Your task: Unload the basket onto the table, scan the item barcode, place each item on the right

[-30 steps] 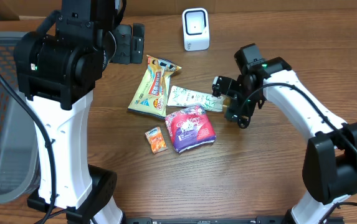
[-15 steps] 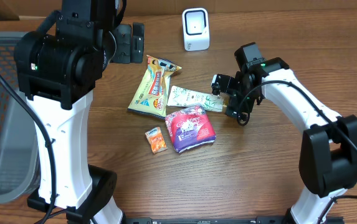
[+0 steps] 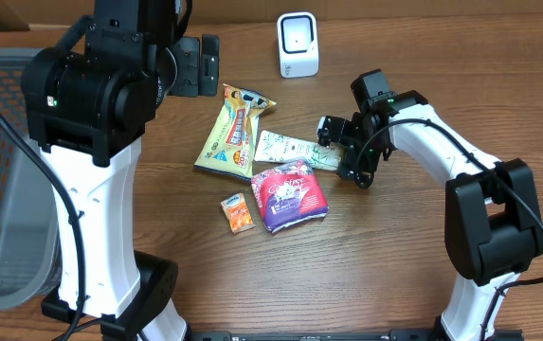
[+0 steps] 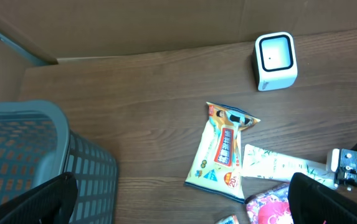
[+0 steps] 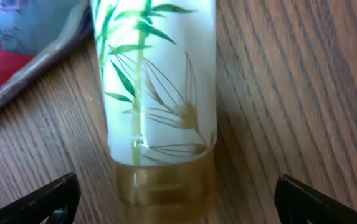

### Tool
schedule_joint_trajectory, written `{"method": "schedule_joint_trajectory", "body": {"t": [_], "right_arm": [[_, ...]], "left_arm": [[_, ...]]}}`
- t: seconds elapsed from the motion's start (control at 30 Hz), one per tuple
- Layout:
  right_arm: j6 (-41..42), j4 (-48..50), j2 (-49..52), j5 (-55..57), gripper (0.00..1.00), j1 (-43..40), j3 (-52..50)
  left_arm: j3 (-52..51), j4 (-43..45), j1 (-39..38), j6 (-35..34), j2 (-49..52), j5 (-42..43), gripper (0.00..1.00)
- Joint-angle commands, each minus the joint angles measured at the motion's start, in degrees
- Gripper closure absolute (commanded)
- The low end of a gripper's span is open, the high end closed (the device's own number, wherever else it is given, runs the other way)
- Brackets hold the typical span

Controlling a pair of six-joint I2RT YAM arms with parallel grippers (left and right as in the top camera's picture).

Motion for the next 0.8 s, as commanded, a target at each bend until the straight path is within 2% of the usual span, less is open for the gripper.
{"method": "schedule_joint_trajectory", "body": {"t": [0.0,0.33,0.37,0.43,0.47,0.57,0.7,0.77], "right_arm": [[-0.2,0.6,1.3,-3.0,0.0,0.3,-0.3],[4.4,5.0,4.2,-4.0,0.0,0.4,-0.3],[4.9,5.2,4.2,-4.0,0.03,0.4,-0.3],[6.3,5.7,4.2,-3.9,0.15,0.4,-0.3],[8.0,6.2,4.2,-3.9,0.32,0.4,-0.3],[12.8,6.6,4.1,-4.0,0.49,0.4,-0.3],[16.8,7.0,3.1,-5.1,0.52,0.4,-0.3],[19.9,7.2,2.2,-5.1,0.58,0.4,-0.2]], "left_arm": [[-0.3,-0.1,0.2,-1.5,0.9,-0.6,0.0],[-0.3,-0.1,0.2,-1.4,1.0,-0.6,0.0],[-0.3,-0.1,0.2,-1.4,1.0,-0.6,0.0],[-0.3,-0.1,0.2,-1.4,1.0,-0.6,0.0],[-0.3,-0.1,0.2,-1.4,1.0,-0.6,0.0],[-0.3,-0.1,0.2,-1.4,1.0,-0.6,0.0],[-0.3,-0.1,0.2,-1.4,1.0,-0.6,0.0],[-0.3,-0.1,0.2,-1.4,1.0,-0.7,0.0]]}}
